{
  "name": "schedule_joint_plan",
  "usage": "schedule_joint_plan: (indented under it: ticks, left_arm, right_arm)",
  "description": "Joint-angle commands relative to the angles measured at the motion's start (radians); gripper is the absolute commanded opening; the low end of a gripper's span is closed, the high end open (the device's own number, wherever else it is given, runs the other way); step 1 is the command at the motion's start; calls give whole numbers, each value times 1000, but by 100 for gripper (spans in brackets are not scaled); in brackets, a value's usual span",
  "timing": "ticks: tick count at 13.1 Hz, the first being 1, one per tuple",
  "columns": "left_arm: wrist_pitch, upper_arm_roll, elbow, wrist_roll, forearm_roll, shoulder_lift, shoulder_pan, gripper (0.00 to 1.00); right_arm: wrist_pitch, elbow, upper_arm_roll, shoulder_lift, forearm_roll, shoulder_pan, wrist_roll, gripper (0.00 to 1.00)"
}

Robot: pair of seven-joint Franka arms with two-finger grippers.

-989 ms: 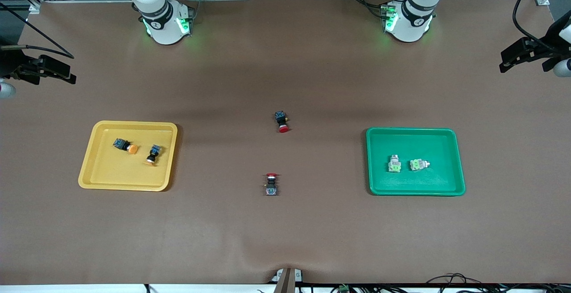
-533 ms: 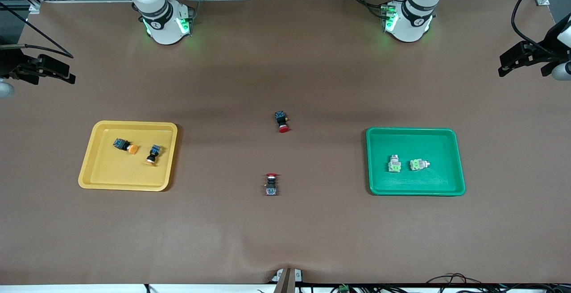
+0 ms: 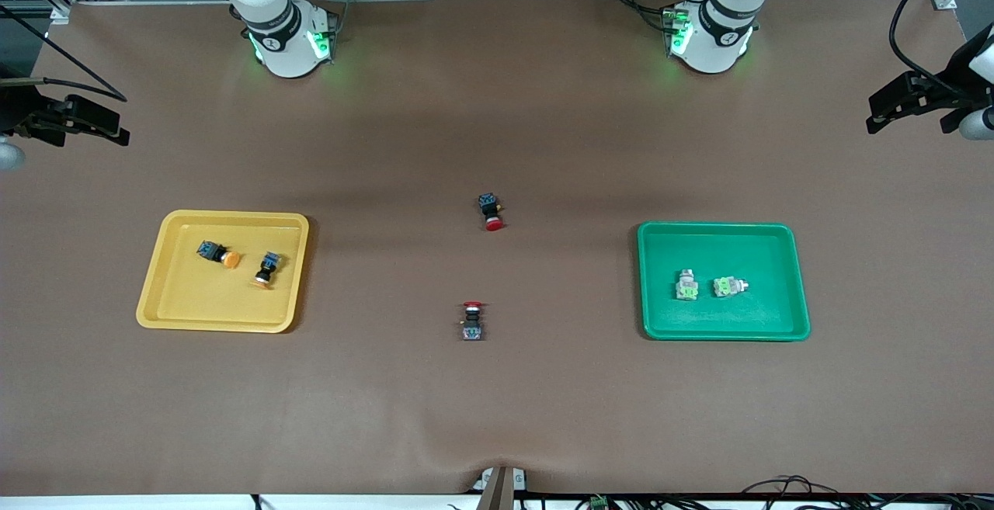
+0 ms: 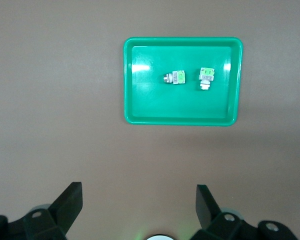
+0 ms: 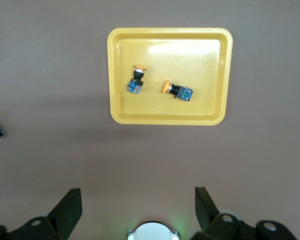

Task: Place green and yellow buttons in trays

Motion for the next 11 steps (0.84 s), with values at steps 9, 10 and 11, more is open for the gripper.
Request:
schedule_joint_plan:
  ticks: [9, 10, 11]
  left_arm:
    - [-23, 0, 4, -44, -53, 17, 8, 100]
    - [-31, 2, 9, -44, -53, 17, 8, 100]
    - [-31, 2, 9, -44, -51, 19, 8, 100]
  right_arm:
    - [-19, 2, 20, 4, -64, 22, 27, 100]
    - [-16, 2, 19, 3, -58, 19, 27, 100]
    - [-14, 2, 17, 3, -52, 12, 27, 100]
